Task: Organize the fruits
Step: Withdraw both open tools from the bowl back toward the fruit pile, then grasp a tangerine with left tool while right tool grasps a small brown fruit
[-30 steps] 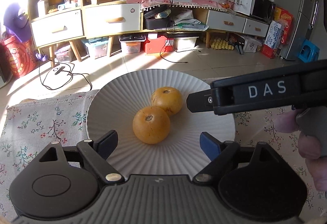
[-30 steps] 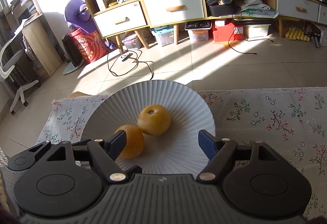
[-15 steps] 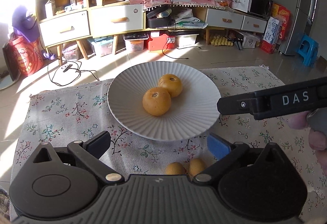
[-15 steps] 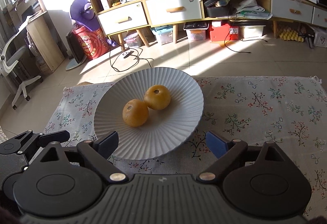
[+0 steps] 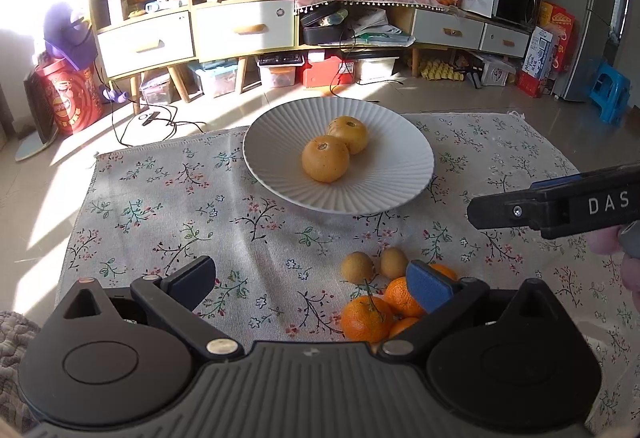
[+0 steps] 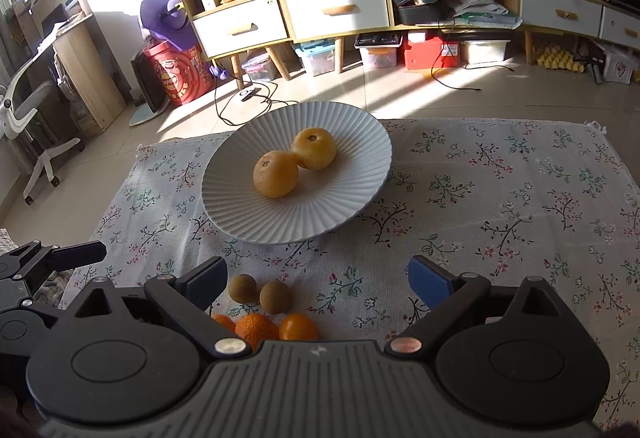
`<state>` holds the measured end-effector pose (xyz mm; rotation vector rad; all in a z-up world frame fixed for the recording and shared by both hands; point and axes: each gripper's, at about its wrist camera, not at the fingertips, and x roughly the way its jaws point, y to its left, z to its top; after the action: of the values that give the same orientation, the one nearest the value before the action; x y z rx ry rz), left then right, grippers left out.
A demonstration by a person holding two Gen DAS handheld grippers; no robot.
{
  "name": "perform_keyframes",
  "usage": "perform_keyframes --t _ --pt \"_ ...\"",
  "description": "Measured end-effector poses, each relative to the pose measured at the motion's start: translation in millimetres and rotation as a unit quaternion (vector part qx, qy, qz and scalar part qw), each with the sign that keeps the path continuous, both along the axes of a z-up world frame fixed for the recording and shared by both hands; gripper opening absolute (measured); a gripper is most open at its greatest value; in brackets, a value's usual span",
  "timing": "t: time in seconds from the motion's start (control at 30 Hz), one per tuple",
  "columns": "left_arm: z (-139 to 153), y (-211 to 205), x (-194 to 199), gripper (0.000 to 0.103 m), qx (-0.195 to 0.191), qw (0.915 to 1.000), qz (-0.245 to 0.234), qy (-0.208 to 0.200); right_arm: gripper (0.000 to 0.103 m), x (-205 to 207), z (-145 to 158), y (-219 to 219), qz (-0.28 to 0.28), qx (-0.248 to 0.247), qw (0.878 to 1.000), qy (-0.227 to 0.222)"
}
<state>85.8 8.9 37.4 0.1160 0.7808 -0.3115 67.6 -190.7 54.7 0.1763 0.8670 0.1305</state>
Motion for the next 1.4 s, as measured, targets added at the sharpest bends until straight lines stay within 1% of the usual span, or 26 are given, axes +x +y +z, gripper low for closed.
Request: perform_keyframes --t 0.13,0.27,0.57,0.77,0.9,1.0,1.2,1.4 --pt "-4.3 5.0 -11.0 0.095 0.006 0.9999 0.003 0.009 0.097 -8.4 -5.0 4.8 0.006 -0.009 1.0 0.009" --pt "-9.4 11.7 -20.2 0.095 0.001 0.9998 0.009 0.018 0.097 -20.6 -9.7 11.2 0.019 -0.015 1.0 0.016" --pt "-16.0 23.3 -34.9 0.095 0.002 0.9994 0.013 0.033 0.098 -35.3 -21.8 16.2 0.025 -0.01 0.999 0.028" --pt "-19.5 34.0 -44.8 0.095 0.004 0.9992 0.015 0.038 0.098 -45.6 -28.0 16.9 0.03 -0.022 0.999 0.03" --pt "-20.7 40.1 -48.8 0.095 0.009 0.9989 0.016 0.043 0.098 -50.8 -29.3 13.6 0.031 -0.021 0.999 0.031" --pt "-21.2 43.7 -50.8 0.095 0.013 0.9988 0.011 0.047 0.098 -54.4 -31.1 14.8 0.034 -0.03 0.999 0.029" --pt "-27.8 48.9 -54.4 0.095 0.015 0.9979 -0.008 0.062 0.098 -61.0 -37.1 22.2 0.058 -0.053 0.996 0.032" --pt "-33.7 39.4 -61.6 0.095 0.017 0.9962 -0.057 0.064 0.098 -65.3 -43.3 28.9 0.091 -0.053 0.994 0.026"
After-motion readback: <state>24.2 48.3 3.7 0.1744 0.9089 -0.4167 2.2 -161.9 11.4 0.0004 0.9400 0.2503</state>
